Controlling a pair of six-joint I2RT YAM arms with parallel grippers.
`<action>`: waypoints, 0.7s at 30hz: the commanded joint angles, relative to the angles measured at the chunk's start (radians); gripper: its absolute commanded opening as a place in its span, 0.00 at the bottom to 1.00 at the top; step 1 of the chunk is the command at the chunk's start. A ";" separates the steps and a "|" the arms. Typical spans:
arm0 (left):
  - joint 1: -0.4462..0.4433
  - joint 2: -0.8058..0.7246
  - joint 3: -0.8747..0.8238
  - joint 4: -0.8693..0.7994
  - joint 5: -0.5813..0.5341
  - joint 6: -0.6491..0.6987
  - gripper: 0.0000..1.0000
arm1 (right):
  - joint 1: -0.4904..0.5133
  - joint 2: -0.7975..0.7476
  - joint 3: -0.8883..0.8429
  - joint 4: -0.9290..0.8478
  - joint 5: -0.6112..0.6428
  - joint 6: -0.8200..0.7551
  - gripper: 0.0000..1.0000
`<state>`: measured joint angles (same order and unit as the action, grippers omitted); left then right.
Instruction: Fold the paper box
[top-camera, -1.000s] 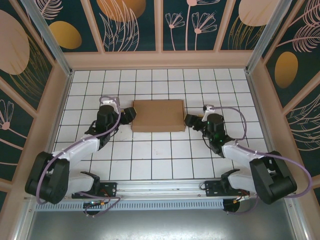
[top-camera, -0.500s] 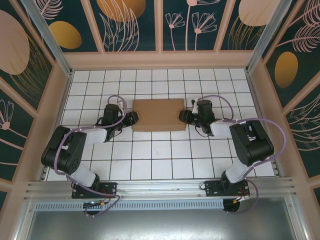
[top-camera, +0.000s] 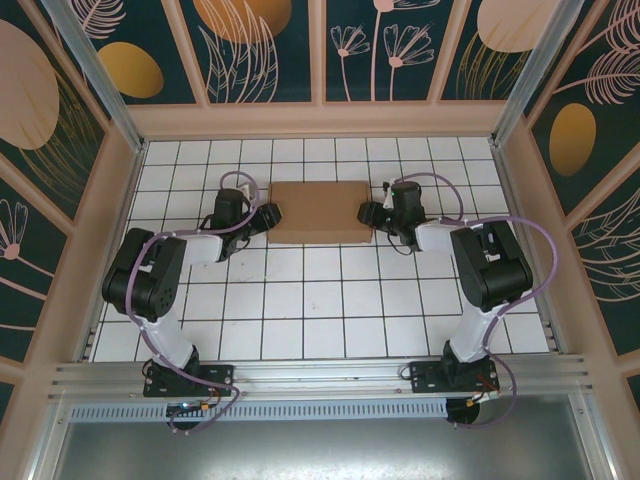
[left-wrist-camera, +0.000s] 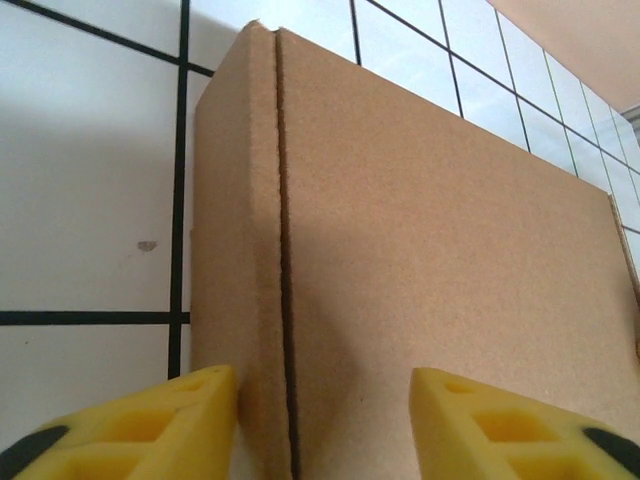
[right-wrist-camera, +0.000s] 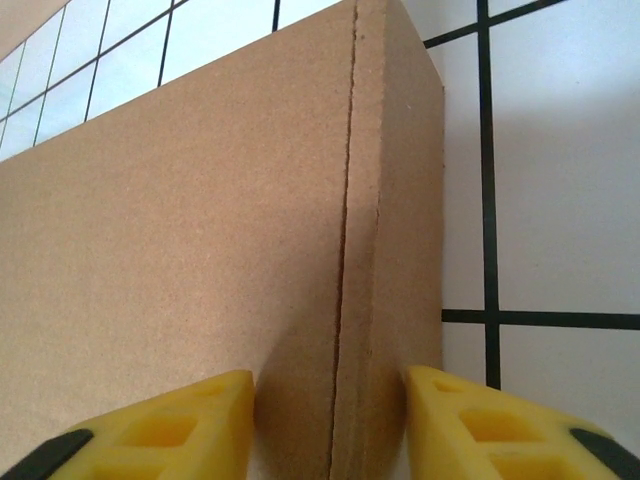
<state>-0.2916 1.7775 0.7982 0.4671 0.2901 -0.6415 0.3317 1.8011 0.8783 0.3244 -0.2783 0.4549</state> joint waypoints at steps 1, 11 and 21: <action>0.004 -0.018 0.017 -0.020 0.017 0.006 0.63 | 0.004 -0.022 0.008 -0.081 0.031 -0.023 0.55; 0.025 -0.509 -0.045 -0.137 -0.371 0.253 0.99 | 0.000 -0.490 -0.096 -0.087 0.383 -0.115 0.99; 0.148 -0.630 -0.444 0.308 -0.569 0.569 0.99 | -0.027 -0.647 -0.463 0.461 0.715 -0.532 0.99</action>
<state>-0.1936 1.1114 0.4099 0.6647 -0.2081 -0.1387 0.3195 1.1091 0.4774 0.6018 0.2813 0.0921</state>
